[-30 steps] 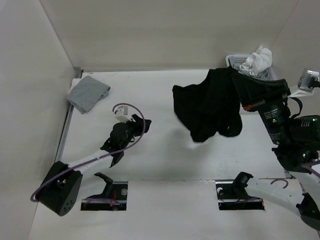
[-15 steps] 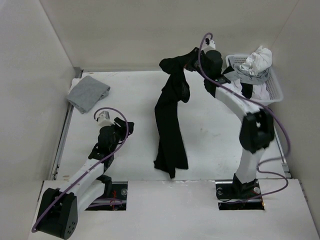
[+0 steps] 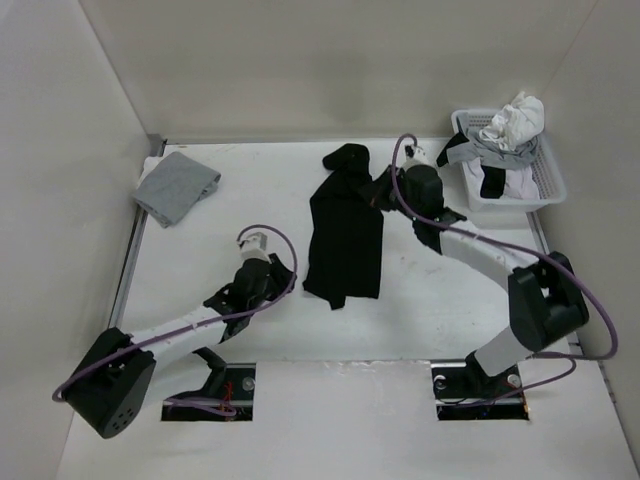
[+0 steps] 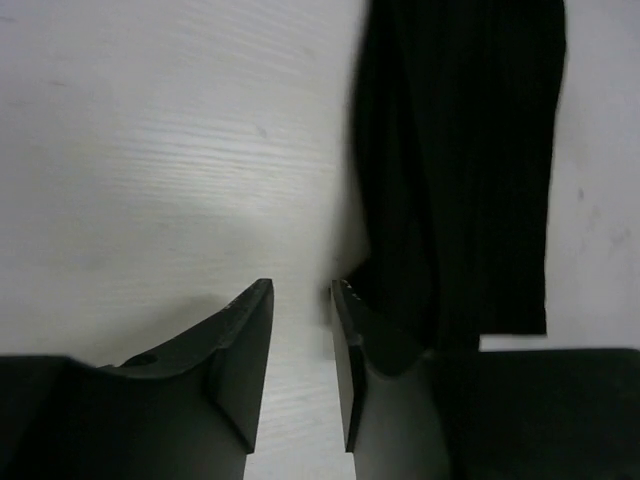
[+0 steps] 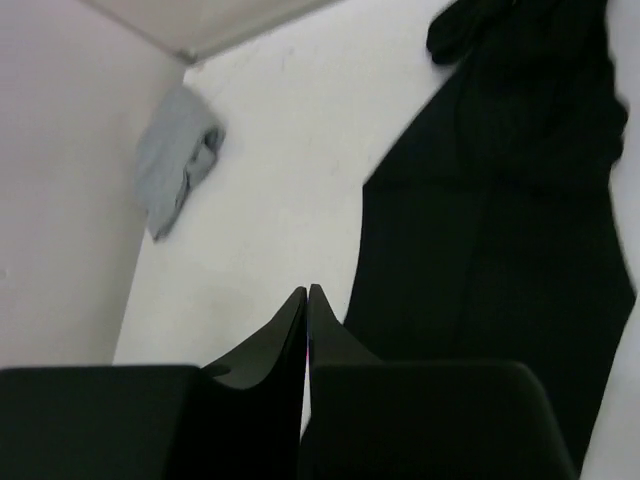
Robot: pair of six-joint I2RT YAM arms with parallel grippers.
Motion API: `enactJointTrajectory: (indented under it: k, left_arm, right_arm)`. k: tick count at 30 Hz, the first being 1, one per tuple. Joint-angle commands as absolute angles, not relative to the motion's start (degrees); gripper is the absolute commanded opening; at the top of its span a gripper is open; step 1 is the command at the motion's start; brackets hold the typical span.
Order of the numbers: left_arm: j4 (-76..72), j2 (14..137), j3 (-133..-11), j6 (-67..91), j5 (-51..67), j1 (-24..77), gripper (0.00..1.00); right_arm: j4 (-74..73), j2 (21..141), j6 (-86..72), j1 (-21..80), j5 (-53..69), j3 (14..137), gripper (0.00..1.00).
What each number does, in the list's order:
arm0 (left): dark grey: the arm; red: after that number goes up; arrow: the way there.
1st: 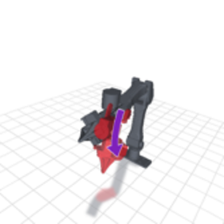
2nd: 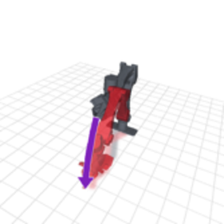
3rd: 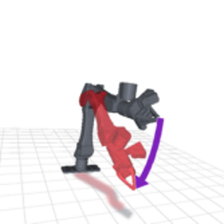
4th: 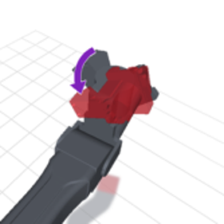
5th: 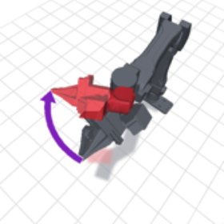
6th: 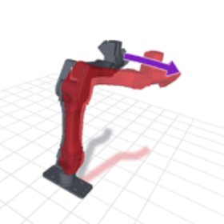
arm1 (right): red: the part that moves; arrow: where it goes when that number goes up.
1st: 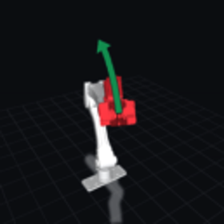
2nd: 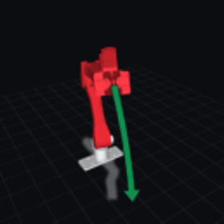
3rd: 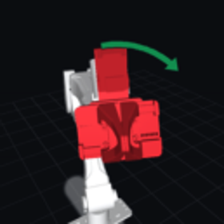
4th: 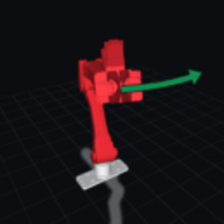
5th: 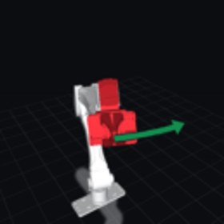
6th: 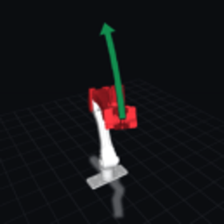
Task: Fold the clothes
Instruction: Flatten the tank top out
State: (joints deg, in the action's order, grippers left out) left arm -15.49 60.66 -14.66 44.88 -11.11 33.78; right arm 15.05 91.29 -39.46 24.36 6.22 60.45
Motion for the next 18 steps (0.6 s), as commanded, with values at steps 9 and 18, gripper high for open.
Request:
enactJointTrajectory:
  k: [9, 18]
  left_arm:
    - [-10.98, 73.37, -25.92, 45.69, -24.08, 60.51, 0.24]
    - [-15.03, 81.47, -27.86, 50.44, -21.10, 59.81, 0.32]
  right_arm:
    - [20.57, 72.26, -42.71, 28.78, -6.86, 31.30, 0.14]
    - [20.83, 65.04, -44.47, 29.22, -6.42, 21.89, 0.29]
